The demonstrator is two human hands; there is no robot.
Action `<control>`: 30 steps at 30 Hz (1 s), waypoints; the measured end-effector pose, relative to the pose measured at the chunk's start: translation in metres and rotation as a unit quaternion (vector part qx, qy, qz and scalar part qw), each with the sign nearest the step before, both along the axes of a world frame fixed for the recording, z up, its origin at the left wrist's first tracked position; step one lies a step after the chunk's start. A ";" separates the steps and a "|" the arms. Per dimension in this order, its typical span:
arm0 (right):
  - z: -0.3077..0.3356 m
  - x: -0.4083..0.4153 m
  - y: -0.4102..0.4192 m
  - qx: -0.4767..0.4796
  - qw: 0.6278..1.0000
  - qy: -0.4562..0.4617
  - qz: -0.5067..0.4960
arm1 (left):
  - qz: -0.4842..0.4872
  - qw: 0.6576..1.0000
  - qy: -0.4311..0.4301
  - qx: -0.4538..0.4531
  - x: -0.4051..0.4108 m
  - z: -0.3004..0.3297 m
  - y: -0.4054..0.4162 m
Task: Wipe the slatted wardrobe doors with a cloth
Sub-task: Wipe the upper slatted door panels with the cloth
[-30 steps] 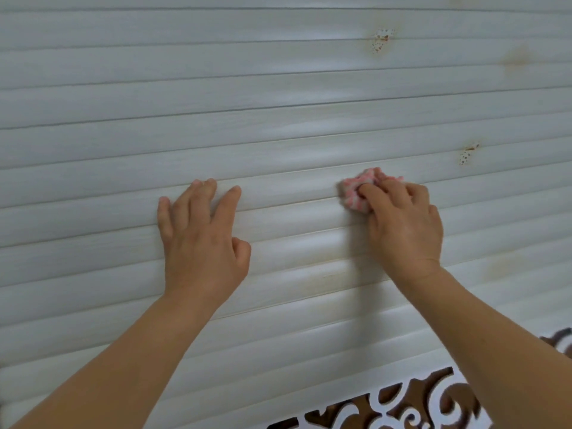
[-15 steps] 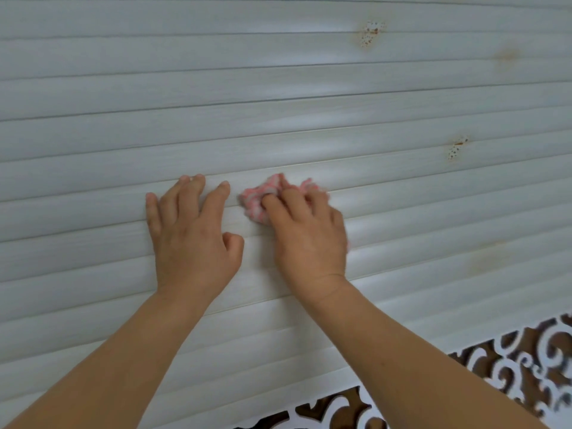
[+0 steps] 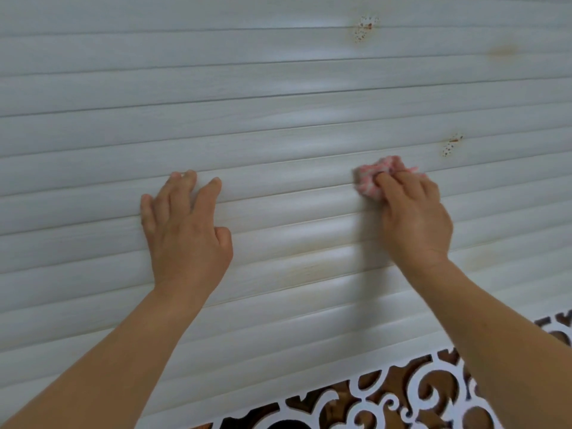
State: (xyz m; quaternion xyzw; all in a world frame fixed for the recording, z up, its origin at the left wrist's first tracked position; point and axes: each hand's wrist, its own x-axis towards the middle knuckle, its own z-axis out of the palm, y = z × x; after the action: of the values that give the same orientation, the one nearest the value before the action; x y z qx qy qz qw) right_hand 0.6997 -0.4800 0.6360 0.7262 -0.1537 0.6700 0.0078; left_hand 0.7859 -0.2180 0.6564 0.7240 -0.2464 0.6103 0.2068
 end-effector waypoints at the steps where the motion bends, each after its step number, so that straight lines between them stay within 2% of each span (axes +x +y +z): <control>1: -0.001 -0.002 -0.006 0.041 0.999 -0.007 0.008 | 0.001 1.000 0.003 0.001 0.000 0.000 0.000; 3: -0.003 0.000 -0.009 0.111 0.993 -0.026 0.019 | 0.002 1.000 0.008 0.006 -0.001 0.000 0.000; 6: -0.009 0.010 0.010 0.125 0.990 -0.062 0.037 | 0.000 1.000 0.014 0.021 -0.001 0.001 0.003; 12: -0.033 0.032 0.074 0.040 0.997 0.003 0.071 | -0.044 0.997 0.029 0.059 0.001 0.004 0.019; 17: -0.048 0.039 0.126 -0.045 0.991 0.064 0.109 | -0.106 0.994 0.030 0.027 0.002 0.000 0.028; 21: -0.050 0.041 0.160 -0.126 0.975 0.103 0.150 | -0.109 0.993 0.003 0.053 0.002 -0.012 0.030; 24: -0.046 0.037 0.163 -0.165 0.973 0.094 0.132 | -0.101 0.991 -0.011 0.083 0.003 -0.019 0.033; 26: -0.041 0.031 0.155 -0.168 0.975 0.092 0.115 | -0.088 0.993 -0.016 0.082 0.005 -0.023 0.036; 30: -0.032 0.018 0.115 -0.114 0.986 0.092 0.074 | -0.065 0.995 -0.002 0.077 0.010 -0.029 0.042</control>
State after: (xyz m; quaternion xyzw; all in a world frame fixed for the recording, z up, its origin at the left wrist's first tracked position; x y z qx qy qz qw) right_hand 0.7175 -0.3652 0.6044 0.7887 -0.0209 0.6119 0.0553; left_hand 0.7960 -0.1764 0.6272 0.7190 -0.3397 0.5760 0.1893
